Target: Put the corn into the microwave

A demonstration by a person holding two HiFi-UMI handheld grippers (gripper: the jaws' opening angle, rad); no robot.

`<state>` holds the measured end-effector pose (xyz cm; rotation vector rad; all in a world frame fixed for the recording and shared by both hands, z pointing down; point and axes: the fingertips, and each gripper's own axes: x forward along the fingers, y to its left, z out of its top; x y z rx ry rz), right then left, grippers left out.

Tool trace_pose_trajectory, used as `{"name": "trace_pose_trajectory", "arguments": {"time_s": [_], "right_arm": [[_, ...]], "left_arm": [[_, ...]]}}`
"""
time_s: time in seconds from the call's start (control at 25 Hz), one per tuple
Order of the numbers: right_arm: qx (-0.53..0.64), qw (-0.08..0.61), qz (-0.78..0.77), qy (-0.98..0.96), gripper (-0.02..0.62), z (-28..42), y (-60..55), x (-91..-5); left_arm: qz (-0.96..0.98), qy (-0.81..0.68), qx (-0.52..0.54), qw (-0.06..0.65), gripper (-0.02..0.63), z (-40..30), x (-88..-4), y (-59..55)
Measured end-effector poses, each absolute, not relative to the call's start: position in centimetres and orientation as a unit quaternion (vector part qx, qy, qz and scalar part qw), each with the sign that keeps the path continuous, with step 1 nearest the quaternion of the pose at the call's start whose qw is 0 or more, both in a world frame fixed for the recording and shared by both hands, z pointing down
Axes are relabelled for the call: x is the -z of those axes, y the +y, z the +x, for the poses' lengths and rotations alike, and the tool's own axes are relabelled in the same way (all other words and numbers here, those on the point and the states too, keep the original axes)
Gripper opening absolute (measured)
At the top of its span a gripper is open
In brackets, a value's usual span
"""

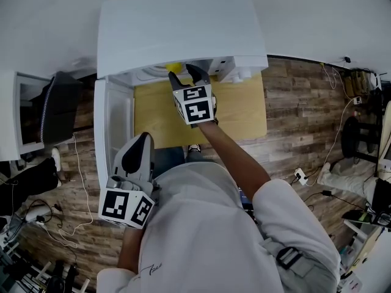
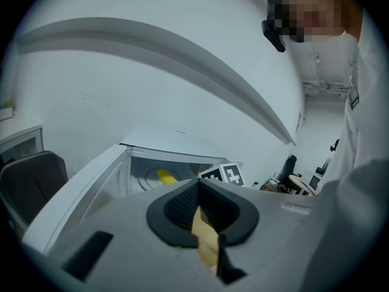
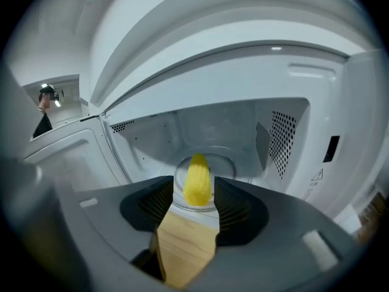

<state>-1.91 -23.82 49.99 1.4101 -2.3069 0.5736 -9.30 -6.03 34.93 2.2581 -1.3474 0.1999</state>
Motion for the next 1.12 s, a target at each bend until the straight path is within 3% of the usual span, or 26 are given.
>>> {"name": "trace_pose_trajectory", "arguments": {"time_s": [1.12], "right_arm": [[-0.248, 0.167, 0.469, -0.831, 0.083, 2.3, -16.9, -47.2]], "left_arm": [[0.826, -0.503, -0.068, 0.245, -0.011, -9.2, -35.8, -3.1]]}}
